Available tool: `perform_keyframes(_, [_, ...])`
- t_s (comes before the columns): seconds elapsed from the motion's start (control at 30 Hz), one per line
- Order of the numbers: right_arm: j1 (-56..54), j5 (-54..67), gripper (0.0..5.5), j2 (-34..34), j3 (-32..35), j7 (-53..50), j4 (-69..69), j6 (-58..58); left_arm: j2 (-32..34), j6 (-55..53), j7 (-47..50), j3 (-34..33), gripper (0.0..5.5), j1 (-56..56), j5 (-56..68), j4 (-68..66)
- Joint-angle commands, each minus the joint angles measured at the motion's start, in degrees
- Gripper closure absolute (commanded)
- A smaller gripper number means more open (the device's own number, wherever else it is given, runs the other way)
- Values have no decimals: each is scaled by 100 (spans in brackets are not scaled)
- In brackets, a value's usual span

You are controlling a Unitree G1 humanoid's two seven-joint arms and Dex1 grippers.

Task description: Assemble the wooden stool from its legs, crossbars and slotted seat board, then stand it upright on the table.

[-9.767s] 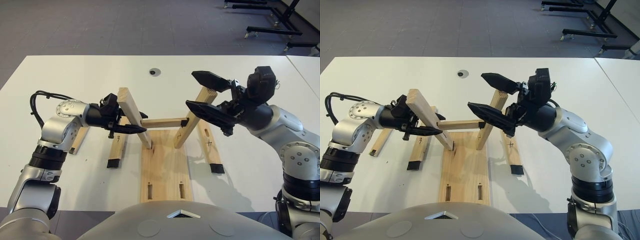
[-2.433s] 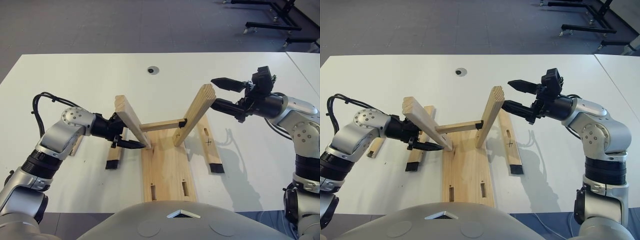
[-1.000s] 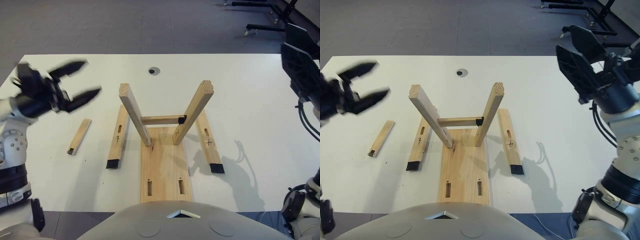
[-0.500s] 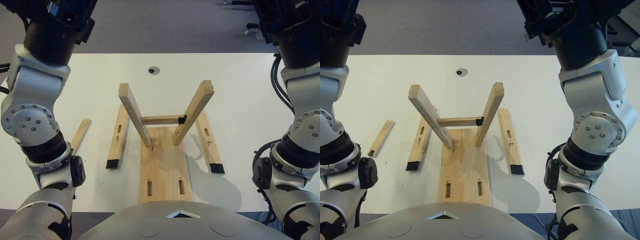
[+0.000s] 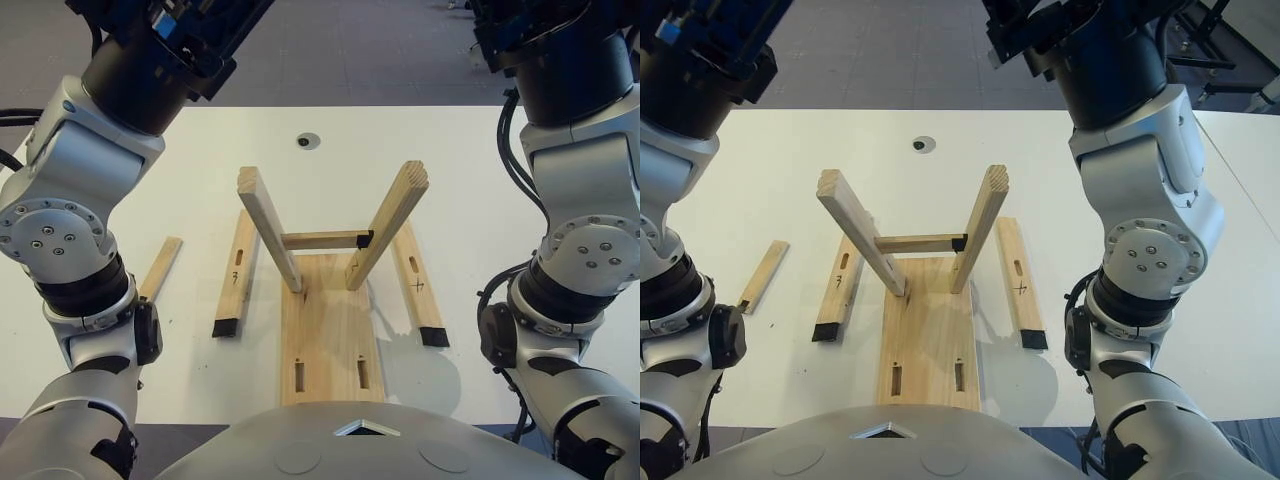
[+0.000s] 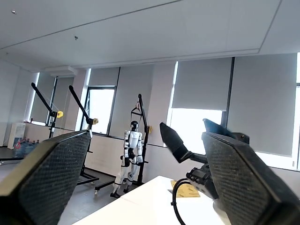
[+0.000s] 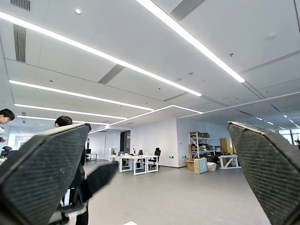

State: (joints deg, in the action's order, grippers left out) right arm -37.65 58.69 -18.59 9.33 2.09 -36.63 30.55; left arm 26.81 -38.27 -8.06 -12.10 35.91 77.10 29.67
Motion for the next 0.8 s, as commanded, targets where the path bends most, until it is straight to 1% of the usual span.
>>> perform_keyframes(0.03, [7,142,14,45,-38,-158,-108,69,64,15,60,-10,119,-81,-53,179])
perform_keyframes(0.13, [324,164,14,106,-143,-168,-22,149,-35,-39,138,121,119,-307,-92,180])
perform_keyframes(0.2, [1075,-202,14,19,-496,132,168,254,-242,-105,199,472,119,-720,-292,175])
perform_keyframes(0.3, [2788,-1097,14,-674,-1643,1258,517,375,-357,-262,22,1288,119,-1914,-1018,20])
perform_keyframes(0.33, [3164,-1200,14,-806,-1824,1531,533,391,-342,-296,-47,1458,119,-2221,-1194,3])
perform_keyframes(0.4, [3474,-1247,14,-884,-1865,1803,531,303,-324,-289,-188,1582,119,-2626,-1326,54])
perform_keyframes(0.47, [3398,-1217,14,-847,-1684,1859,601,175,-364,-160,-234,1466,119,-2689,-1388,-37])
perform_keyframes(0.6, [3038,-1242,14,-672,-1415,1852,778,-91,-410,18,-340,1392,119,-2386,-1516,-176])
perform_keyframes(0.7, [2943,-1279,14,-495,-1310,1847,840,-251,-494,371,-459,1363,119,-2166,-1928,-231])
perform_keyframes(0.8, [2856,-1101,14,-407,-1133,1740,766,-198,-523,686,-633,1056,119,-1875,-2060,-242])
